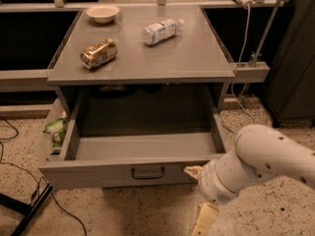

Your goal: Close top drawer

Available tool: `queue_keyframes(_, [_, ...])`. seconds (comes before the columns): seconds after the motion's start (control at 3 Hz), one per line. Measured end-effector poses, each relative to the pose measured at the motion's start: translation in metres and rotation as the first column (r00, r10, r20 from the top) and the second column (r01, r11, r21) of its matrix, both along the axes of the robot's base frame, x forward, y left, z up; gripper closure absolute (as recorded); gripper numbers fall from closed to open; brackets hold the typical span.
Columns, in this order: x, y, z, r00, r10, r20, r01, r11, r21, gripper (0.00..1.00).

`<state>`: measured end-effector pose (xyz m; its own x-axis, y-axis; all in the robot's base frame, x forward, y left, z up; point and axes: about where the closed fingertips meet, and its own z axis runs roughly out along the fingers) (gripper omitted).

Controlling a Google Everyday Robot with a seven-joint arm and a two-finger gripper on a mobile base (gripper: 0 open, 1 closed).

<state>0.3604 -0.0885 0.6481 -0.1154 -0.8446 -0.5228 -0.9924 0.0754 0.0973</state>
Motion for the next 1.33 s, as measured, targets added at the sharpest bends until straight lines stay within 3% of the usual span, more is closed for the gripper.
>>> queue_keyframes(0.67, [0.065, 0.025, -0.007, 0.9973, 0.062, 0.039, -0.062, 0.998, -0.022, 0.00])
queue_keyframes(1.0, [0.076, 0.041, -0.011, 0.9940, 0.105, 0.032, -0.104, 0.994, -0.032, 0.00])
queue_keyframes(1.33, [0.076, 0.041, -0.011, 0.9939, 0.105, 0.032, -0.104, 0.994, -0.032, 0.00])
